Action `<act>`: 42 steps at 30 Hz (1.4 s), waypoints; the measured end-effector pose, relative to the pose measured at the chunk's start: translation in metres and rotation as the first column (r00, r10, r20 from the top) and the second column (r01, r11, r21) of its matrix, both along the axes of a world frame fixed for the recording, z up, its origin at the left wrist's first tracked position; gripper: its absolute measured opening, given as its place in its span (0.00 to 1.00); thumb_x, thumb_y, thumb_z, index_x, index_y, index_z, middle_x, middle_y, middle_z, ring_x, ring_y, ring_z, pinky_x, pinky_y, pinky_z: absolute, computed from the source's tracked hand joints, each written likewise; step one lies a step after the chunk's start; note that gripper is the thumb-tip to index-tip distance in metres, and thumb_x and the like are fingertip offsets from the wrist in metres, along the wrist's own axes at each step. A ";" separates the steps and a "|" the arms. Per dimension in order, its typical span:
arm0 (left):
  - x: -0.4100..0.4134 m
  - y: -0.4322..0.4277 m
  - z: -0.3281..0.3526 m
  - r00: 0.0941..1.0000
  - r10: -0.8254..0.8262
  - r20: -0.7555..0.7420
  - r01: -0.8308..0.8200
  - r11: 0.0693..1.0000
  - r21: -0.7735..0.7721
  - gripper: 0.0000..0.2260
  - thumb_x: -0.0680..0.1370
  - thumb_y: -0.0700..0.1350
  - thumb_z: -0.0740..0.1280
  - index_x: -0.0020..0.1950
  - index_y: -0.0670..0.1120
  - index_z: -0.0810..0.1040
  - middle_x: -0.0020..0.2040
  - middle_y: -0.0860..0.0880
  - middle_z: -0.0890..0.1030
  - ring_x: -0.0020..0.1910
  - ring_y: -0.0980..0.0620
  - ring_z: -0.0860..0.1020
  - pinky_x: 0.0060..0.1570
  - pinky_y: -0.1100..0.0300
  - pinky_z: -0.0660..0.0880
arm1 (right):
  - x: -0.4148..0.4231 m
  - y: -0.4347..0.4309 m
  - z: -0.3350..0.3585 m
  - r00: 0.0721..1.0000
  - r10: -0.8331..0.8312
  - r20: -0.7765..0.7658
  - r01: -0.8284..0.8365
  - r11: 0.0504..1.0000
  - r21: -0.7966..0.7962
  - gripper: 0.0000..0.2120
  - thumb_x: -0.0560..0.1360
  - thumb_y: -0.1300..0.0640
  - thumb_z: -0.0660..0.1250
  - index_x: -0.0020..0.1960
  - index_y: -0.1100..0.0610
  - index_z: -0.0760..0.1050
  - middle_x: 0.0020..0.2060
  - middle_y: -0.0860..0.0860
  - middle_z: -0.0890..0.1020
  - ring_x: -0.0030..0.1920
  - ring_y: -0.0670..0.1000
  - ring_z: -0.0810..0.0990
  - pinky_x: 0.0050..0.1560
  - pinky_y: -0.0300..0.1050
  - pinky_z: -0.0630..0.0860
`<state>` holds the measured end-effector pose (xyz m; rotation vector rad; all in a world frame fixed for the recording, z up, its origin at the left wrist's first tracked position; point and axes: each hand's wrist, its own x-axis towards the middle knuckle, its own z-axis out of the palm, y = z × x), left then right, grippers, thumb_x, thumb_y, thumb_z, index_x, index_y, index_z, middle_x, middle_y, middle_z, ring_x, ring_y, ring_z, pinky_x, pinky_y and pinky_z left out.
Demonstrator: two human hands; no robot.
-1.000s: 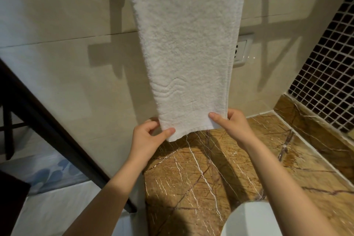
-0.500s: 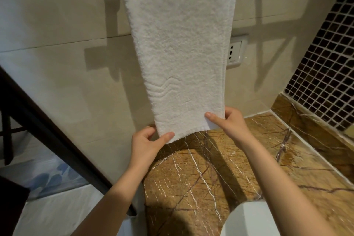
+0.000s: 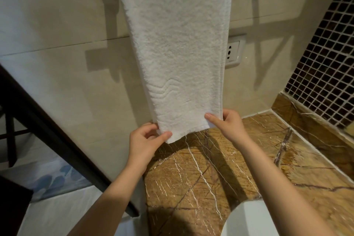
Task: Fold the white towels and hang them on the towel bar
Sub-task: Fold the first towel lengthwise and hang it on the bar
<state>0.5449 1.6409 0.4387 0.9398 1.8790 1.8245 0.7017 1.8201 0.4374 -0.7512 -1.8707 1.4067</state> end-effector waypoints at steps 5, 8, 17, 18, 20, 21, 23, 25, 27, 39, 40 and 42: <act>0.005 0.000 0.000 0.995 0.034 0.096 -0.033 0.999 -0.008 0.14 0.67 0.29 0.74 0.48 0.45 0.80 0.43 0.50 0.84 0.38 0.60 0.82 0.41 0.70 0.77 | -0.006 -0.013 -0.006 0.987 -0.154 -0.048 0.151 0.987 -0.054 0.02 0.72 0.55 0.71 0.43 0.51 0.78 0.39 0.45 0.83 0.36 0.40 0.81 0.34 0.32 0.77; 0.006 0.001 0.001 0.994 0.037 0.103 -0.038 0.999 0.011 0.15 0.69 0.27 0.72 0.46 0.46 0.77 0.44 0.50 0.83 0.39 0.60 0.83 0.41 0.70 0.77 | -0.015 -0.036 -0.025 0.945 -0.324 -0.039 0.300 0.908 -0.292 0.18 0.70 0.57 0.74 0.55 0.53 0.69 0.48 0.47 0.78 0.44 0.43 0.78 0.37 0.32 0.77; 0.001 0.002 0.000 0.991 0.048 0.122 -0.051 0.999 0.016 0.21 0.66 0.25 0.72 0.48 0.44 0.67 0.40 0.42 0.80 0.36 0.57 0.81 0.37 0.67 0.78 | -0.061 -0.097 -0.042 0.961 0.001 -0.276 -0.191 0.722 -0.665 0.26 0.63 0.49 0.76 0.56 0.61 0.77 0.51 0.55 0.84 0.51 0.52 0.83 0.49 0.42 0.79; -0.001 0.002 0.000 0.995 0.055 0.087 -0.055 0.998 -0.001 0.22 0.66 0.25 0.73 0.49 0.44 0.68 0.41 0.42 0.80 0.38 0.55 0.81 0.39 0.67 0.77 | -0.065 -0.096 -0.040 0.952 0.010 -0.306 -0.228 0.692 -0.685 0.21 0.64 0.51 0.76 0.53 0.60 0.78 0.49 0.55 0.85 0.50 0.52 0.83 0.49 0.41 0.78; -0.004 0.001 -0.001 0.997 0.071 0.013 -0.070 0.997 -0.024 0.22 0.65 0.26 0.73 0.48 0.45 0.69 0.43 0.43 0.79 0.41 0.55 0.79 0.44 0.69 0.75 | -0.070 -0.096 -0.037 0.936 0.006 -0.353 -0.271 0.654 -0.706 0.14 0.67 0.57 0.74 0.49 0.59 0.77 0.44 0.53 0.85 0.47 0.51 0.82 0.50 0.43 0.78; -0.005 0.000 -0.001 0.997 0.073 -0.013 -0.073 0.997 -0.029 0.22 0.65 0.26 0.74 0.48 0.44 0.69 0.43 0.44 0.79 0.42 0.56 0.78 0.44 0.70 0.74 | -0.072 -0.096 -0.036 0.931 0.004 -0.364 -0.282 0.642 -0.713 0.12 0.68 0.59 0.74 0.49 0.59 0.76 0.42 0.51 0.85 0.46 0.50 0.82 0.51 0.43 0.78; -0.006 -0.002 0.000 0.997 0.052 -0.063 -0.055 0.997 -0.050 0.19 0.65 0.26 0.74 0.48 0.41 0.71 0.43 0.45 0.78 0.41 0.61 0.78 0.45 0.72 0.73 | -0.073 -0.099 -0.035 0.932 0.021 -0.362 -0.299 0.610 -0.734 0.08 0.71 0.61 0.72 0.50 0.58 0.76 0.42 0.50 0.85 0.45 0.48 0.83 0.54 0.43 0.79; -0.005 -0.004 0.001 0.994 0.025 -0.111 -0.034 0.996 -0.077 0.17 0.65 0.26 0.73 0.46 0.40 0.72 0.42 0.46 0.79 0.40 0.64 0.77 0.44 0.72 0.73 | -0.075 -0.104 -0.035 0.929 0.031 -0.368 -0.315 0.586 -0.747 0.07 0.74 0.62 0.69 0.52 0.59 0.77 0.44 0.51 0.85 0.46 0.49 0.83 0.58 0.45 0.77; -0.005 -0.006 0.003 0.989 0.014 -0.147 -0.028 0.995 -0.098 0.15 0.66 0.26 0.73 0.45 0.40 0.74 0.40 0.48 0.78 0.40 0.61 0.77 0.45 0.72 0.72 | -0.077 -0.107 -0.034 0.930 0.023 -0.367 -0.311 0.582 -0.752 0.07 0.74 0.63 0.68 0.52 0.60 0.77 0.46 0.53 0.84 0.47 0.50 0.82 0.60 0.45 0.76; -0.034 -0.034 0.142 0.649 0.227 -0.726 -0.071 0.968 0.240 0.19 0.72 0.39 0.66 0.52 0.64 0.73 0.49 0.60 0.77 0.47 0.55 0.78 0.50 0.62 0.74 | -0.074 -0.111 -0.035 0.943 -0.049 -0.330 -0.218 0.659 -0.720 0.08 0.72 0.61 0.71 0.50 0.60 0.77 0.41 0.51 0.86 0.43 0.48 0.85 0.45 0.37 0.80; -0.036 -0.032 0.160 0.597 0.259 -0.759 -0.051 0.957 0.287 0.20 0.73 0.39 0.66 0.53 0.64 0.72 0.50 0.59 0.77 0.48 0.55 0.77 0.51 0.61 0.74 | -0.075 -0.111 -0.036 0.943 -0.057 -0.328 -0.209 0.666 -0.716 0.07 0.72 0.62 0.71 0.49 0.60 0.77 0.41 0.51 0.86 0.42 0.48 0.85 0.44 0.36 0.80; -0.039 -0.029 0.195 0.475 0.317 -0.821 0.001 0.932 0.361 0.20 0.75 0.39 0.66 0.55 0.64 0.71 0.51 0.60 0.76 0.50 0.54 0.76 0.52 0.60 0.73 | -0.077 -0.110 -0.039 0.944 -0.067 -0.322 -0.191 0.684 -0.704 0.06 0.72 0.62 0.71 0.48 0.60 0.77 0.40 0.52 0.86 0.41 0.48 0.85 0.42 0.36 0.79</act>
